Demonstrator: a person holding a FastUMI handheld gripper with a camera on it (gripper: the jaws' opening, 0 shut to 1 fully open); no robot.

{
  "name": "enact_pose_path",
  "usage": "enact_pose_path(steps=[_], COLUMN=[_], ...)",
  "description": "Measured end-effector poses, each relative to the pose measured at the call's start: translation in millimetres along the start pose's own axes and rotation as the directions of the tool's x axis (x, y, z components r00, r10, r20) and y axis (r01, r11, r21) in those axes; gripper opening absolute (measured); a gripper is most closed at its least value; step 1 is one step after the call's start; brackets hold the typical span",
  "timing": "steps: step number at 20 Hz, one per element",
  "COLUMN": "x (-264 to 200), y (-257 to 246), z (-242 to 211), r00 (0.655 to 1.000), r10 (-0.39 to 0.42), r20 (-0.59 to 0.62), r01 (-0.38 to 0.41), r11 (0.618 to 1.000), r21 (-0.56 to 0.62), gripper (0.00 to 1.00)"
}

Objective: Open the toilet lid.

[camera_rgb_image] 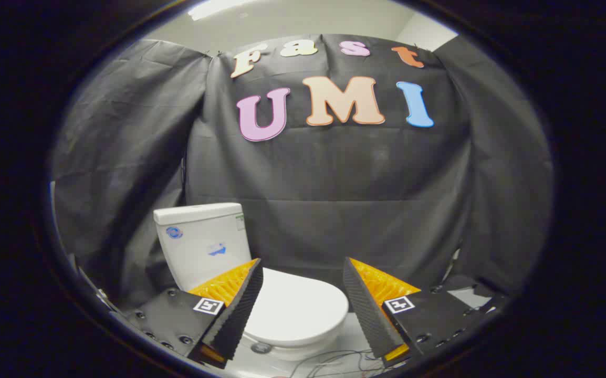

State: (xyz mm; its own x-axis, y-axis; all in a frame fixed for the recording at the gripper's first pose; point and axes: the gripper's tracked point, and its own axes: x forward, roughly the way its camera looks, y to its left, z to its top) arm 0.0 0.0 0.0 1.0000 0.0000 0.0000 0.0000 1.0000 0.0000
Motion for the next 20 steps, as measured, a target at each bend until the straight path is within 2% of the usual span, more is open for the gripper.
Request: enact_pose_path(steps=[3,9,14,17,19,20], x=[30.4,44.3,36.1,25.8,19.4,14.4], y=[27.5,87.4,131.4,142.5,140.8,135.8], z=[3.2,19.5,10.3,4.4,-0.5,-4.1], r00=[1.000,0.990,0.979,0.961,0.936,0.916], r10=[0.010,-0.093,-0.174,-0.247,-0.327,-0.379], r20=[0.007,0.105,0.110,0.121,0.132,0.133], r01=[-0.010,0.092,0.166,0.223,0.280,0.316], r11=[1.000,0.996,0.983,0.958,0.917,0.885], r21=[-0.016,0.017,0.080,0.180,0.284,0.341], gripper=[0.95,0.94,0.94,0.94,0.92,0.92])
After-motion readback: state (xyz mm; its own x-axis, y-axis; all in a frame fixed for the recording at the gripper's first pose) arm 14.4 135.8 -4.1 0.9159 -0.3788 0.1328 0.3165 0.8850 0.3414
